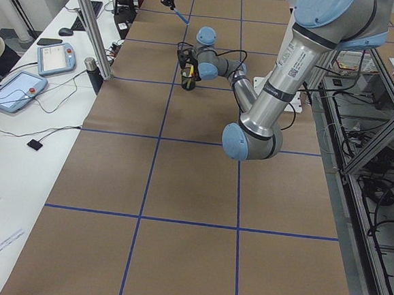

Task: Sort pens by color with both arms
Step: 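Lay the blue pen down with the right gripper while the left grasps the red marker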

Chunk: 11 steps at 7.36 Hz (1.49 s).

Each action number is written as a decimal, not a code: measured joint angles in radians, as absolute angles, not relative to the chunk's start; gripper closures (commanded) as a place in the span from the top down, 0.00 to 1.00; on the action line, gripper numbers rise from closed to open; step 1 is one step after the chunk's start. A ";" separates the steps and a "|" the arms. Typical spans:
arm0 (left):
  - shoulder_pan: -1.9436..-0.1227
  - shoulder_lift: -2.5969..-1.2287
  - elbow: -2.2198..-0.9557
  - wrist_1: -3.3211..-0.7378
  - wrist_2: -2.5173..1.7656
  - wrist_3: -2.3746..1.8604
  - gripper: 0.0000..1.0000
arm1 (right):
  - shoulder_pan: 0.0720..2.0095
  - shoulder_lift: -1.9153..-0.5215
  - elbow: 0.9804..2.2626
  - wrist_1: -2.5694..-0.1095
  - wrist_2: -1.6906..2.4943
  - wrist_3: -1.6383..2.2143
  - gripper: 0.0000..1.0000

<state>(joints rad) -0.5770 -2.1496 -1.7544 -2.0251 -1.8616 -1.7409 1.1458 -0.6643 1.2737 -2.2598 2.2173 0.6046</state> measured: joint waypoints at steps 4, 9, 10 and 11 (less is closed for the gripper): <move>-0.469 -2.178 -1.688 -2.106 -1.701 -1.804 0.76 | 1.045 -0.603 1.031 -2.153 2.222 0.426 0.11; -0.466 -2.171 -1.653 -2.171 -1.616 -1.792 0.52 | 1.008 -0.547 0.915 -1.964 2.289 0.460 0.11; -0.466 -2.170 -1.653 -2.172 -1.613 -1.790 0.47 | 1.006 -0.536 0.914 -1.936 2.306 0.487 0.11; -0.466 -2.170 -1.652 -2.172 -1.607 -1.788 0.37 | 1.001 -0.529 0.913 -1.896 2.321 0.523 0.11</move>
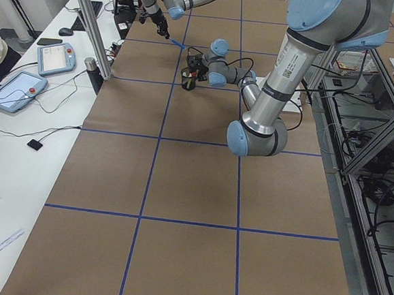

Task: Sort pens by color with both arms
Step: 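Lay the blue pen down with the right gripper while the left grasps the red marker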

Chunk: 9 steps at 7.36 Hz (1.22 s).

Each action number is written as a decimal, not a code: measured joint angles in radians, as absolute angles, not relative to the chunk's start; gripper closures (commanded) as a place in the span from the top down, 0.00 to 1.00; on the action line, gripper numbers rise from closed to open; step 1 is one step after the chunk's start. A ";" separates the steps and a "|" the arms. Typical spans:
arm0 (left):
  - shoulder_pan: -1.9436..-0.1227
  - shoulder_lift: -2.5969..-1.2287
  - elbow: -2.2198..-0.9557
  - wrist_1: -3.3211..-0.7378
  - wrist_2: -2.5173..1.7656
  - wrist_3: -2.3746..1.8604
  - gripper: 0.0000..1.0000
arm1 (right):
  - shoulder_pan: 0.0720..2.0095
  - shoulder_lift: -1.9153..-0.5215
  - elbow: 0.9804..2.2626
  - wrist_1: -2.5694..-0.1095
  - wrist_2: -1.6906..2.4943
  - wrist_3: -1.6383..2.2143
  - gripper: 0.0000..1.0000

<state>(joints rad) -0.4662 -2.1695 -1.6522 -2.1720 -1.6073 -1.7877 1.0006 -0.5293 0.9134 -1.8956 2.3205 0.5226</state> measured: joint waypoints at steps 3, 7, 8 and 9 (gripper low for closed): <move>-0.466 -2.169 -1.652 -2.172 -1.594 -1.783 0.01 | 0.966 -0.513 0.911 -1.840 2.334 0.598 0.11; -0.469 -2.170 -1.671 -2.168 -1.584 -1.778 0.00 | 0.932 -0.512 0.905 -1.844 2.328 0.593 0.44; -0.473 -2.170 -1.704 -2.143 -1.588 -1.763 0.00 | 0.929 -0.511 0.905 -1.842 2.317 0.595 0.76; -0.481 -2.172 -1.769 -2.061 -1.599 -1.724 0.00 | 0.929 -0.511 0.905 -1.839 2.291 0.600 0.89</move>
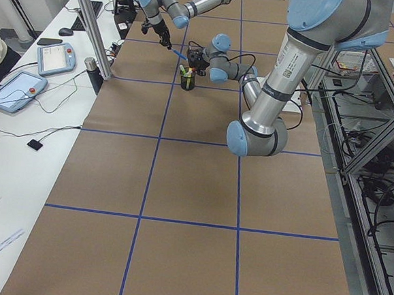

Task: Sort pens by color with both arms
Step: 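Lay the blue pen down with the right gripper while the left grasps the red marker, then lift the red-capped marker out and lay it beside the blue pen with the left gripper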

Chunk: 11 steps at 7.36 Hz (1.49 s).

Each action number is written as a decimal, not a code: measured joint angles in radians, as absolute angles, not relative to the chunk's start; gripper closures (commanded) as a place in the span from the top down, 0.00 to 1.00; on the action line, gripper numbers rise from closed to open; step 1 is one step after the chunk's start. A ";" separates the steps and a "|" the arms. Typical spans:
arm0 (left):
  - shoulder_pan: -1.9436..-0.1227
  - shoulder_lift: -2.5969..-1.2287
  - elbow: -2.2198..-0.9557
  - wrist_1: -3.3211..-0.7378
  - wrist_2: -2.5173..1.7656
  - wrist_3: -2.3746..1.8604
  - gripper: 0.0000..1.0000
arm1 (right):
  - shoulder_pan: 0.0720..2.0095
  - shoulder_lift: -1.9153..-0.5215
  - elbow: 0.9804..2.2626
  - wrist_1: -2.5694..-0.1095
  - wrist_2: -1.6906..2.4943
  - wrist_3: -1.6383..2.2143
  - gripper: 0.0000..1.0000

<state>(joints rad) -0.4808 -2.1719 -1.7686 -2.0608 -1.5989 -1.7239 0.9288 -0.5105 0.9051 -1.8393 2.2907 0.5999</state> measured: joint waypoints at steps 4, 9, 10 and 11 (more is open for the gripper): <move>-0.551 -2.238 -1.960 -1.706 -1.683 -1.591 0.00 | 1.014 -0.568 1.067 -1.918 2.218 0.611 0.99; -0.575 -2.535 -1.500 -2.035 -1.424 -1.606 0.00 | 1.338 -0.876 1.429 -2.001 2.220 0.589 0.97; -0.575 -2.589 -1.389 -2.087 -1.373 -1.609 0.00 | 1.363 -0.899 1.463 -1.986 2.216 0.584 0.98; -0.573 -2.620 -1.304 -2.126 -1.325 -1.610 0.00 | 1.377 -0.914 1.500 -1.981 2.212 0.577 0.98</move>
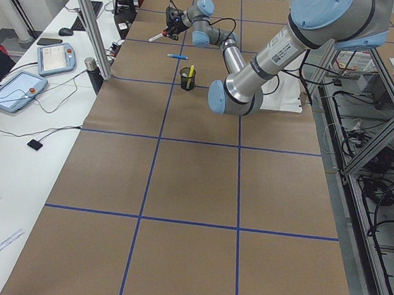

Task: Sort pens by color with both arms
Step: 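Lift the red-capped marker out and lay it beside the blue pen with the left gripper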

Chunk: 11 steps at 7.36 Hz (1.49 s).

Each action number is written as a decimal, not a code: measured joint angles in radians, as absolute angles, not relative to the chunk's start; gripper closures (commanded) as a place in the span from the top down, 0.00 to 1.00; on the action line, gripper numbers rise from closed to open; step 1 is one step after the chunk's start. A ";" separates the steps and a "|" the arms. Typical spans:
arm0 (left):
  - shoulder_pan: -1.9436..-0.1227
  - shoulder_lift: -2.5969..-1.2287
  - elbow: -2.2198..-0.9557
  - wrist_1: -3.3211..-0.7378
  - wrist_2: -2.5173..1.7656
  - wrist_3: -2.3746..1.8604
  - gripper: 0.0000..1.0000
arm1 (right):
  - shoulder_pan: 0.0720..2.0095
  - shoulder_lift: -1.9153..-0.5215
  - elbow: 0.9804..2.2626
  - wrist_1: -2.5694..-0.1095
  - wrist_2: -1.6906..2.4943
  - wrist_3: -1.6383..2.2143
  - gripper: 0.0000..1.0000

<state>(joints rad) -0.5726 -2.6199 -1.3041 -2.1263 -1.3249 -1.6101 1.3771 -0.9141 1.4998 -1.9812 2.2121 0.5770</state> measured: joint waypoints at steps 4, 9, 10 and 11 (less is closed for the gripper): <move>-0.523 -2.680 -1.136 -2.166 -1.128 -1.611 0.53 | 1.398 -0.950 1.574 -1.985 2.193 0.517 0.98; -0.501 -2.646 -1.247 -2.176 -1.093 -1.538 1.00 | 1.385 -0.993 1.615 -1.988 2.165 0.511 0.99; -0.506 -2.591 -1.347 -2.170 -1.124 -1.474 1.00 | 1.386 -0.989 1.622 -1.988 2.166 0.511 1.00; -0.528 -2.523 -1.460 -2.146 -1.194 -1.404 0.99 | 1.388 -0.988 1.633 -1.987 2.169 0.512 0.99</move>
